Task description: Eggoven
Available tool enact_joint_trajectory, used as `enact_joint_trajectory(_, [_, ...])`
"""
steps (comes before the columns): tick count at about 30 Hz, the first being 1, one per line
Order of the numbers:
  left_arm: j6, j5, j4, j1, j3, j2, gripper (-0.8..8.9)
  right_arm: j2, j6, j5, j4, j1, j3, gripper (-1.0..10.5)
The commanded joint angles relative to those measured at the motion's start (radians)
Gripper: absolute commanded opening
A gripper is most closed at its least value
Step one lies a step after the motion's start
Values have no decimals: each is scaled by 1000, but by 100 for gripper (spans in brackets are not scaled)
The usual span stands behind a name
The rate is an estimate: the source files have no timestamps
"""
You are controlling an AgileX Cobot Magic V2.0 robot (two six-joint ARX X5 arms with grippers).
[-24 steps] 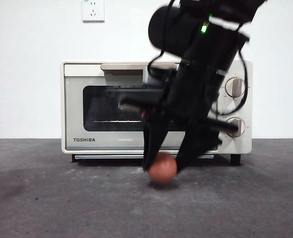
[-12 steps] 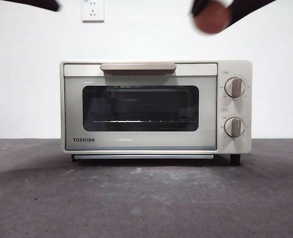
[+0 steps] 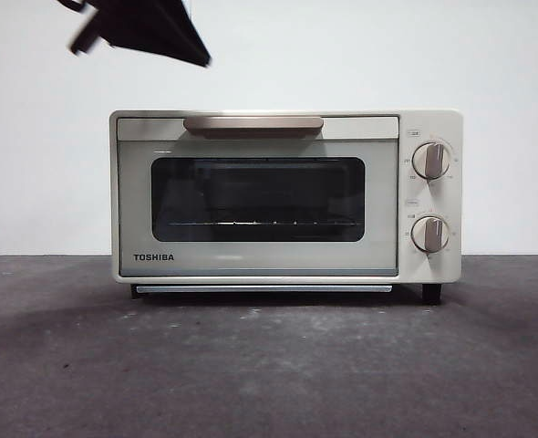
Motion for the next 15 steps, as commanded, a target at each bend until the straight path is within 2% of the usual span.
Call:
enact_joint_trajectory(1, [41, -13, 8, -23, 60, 72, 7, -13, -3, 7, -5, 10, 14, 3])
enact_joint_trajectory(15, [84, -100, 22, -72, 91, 216, 7, -45, -14, 32, -13, 10, 14, 3])
